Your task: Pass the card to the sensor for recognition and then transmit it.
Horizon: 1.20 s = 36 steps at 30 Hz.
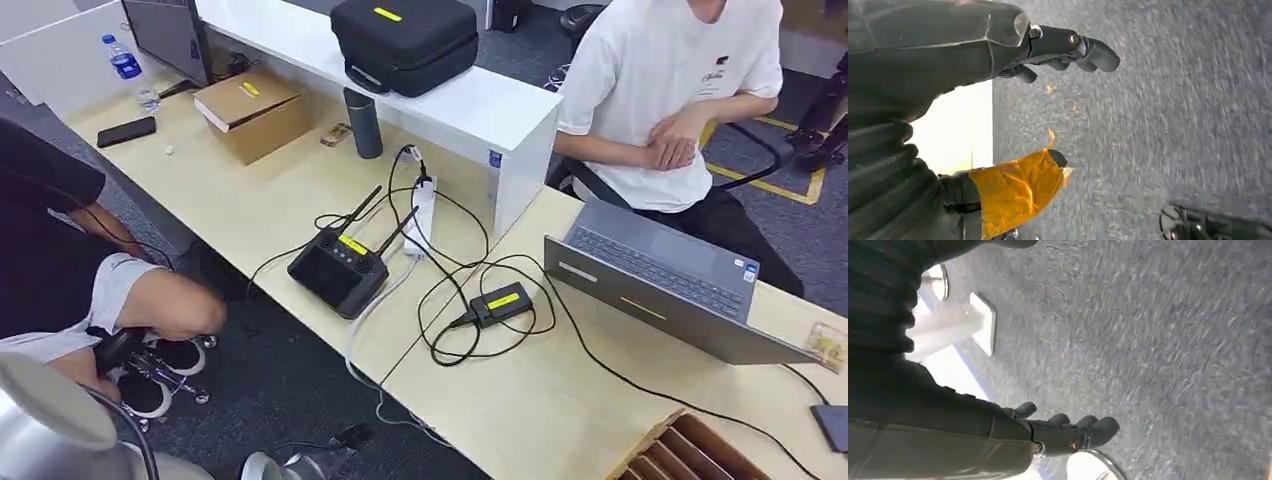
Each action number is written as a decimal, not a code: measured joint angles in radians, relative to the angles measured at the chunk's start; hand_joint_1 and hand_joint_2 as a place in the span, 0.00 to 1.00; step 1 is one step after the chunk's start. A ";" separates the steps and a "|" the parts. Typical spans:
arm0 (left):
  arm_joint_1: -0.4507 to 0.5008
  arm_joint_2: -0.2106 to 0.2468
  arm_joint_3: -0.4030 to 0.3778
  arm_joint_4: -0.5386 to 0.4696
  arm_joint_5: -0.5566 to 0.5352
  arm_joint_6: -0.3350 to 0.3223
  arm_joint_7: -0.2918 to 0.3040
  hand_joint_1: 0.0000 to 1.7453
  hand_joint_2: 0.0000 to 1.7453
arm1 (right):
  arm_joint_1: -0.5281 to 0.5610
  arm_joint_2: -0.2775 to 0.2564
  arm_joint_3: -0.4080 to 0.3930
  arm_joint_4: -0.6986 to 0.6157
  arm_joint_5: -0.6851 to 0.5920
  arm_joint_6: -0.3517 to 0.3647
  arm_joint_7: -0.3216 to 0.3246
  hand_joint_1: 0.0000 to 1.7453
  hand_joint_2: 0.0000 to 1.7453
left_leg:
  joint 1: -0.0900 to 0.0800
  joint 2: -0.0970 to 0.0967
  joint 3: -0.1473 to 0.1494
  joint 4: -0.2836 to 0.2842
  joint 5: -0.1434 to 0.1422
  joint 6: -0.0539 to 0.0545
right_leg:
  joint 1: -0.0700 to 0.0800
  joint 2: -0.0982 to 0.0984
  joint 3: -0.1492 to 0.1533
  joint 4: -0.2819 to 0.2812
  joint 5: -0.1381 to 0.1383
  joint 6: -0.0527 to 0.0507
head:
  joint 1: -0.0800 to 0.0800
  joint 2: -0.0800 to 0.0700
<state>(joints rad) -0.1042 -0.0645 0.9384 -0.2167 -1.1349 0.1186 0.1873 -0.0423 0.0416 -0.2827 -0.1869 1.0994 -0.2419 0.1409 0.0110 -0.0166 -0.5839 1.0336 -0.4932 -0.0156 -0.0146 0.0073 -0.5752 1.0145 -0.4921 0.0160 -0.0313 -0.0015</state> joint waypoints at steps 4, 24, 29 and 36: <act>0.001 -0.003 0.000 0.000 -0.008 -0.047 -0.002 0.00 1.00 | -0.010 0.003 0.011 0.003 0.027 0.010 -0.047 0.00 1.00 | 0.000 0.000 0.001 0.000 0.000 0.000 | 0.000 0.000 0.000 0.000 0.000 0.000 | 0.000 0.000; -0.002 -0.018 0.006 0.000 0.004 0.010 -0.028 0.00 1.00 | -0.009 0.014 0.052 0.003 0.031 -0.009 0.034 0.00 1.00 | 0.000 0.001 0.001 0.000 0.000 0.000 | 0.000 0.001 0.000 0.000 0.000 0.000 | 0.000 0.000; -0.003 -0.014 0.020 0.000 0.015 0.029 -0.053 0.00 1.00 | -0.002 0.014 0.040 0.003 0.031 -0.016 0.017 0.00 1.00 | 0.000 0.001 0.000 0.000 0.000 0.000 | 0.000 0.001 0.000 0.000 0.000 0.000 | 0.000 0.000; 0.000 -0.010 0.043 0.000 0.009 0.166 -0.068 0.00 1.00 | 0.000 0.014 0.034 0.003 0.076 -0.170 0.042 0.00 1.00 | 0.000 0.000 0.001 0.000 0.000 0.000 | 0.000 0.001 0.000 0.000 0.000 0.000 | 0.000 0.000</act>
<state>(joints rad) -0.1047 -0.0744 0.9815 -0.2167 -1.1260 0.2850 0.1193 -0.0418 0.0561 -0.2491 -0.1839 1.1749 -0.4115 0.1833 0.0110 -0.0162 -0.5833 1.0335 -0.4932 -0.0157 -0.0145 0.0081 -0.5752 1.0144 -0.4922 0.0157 -0.0313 -0.0015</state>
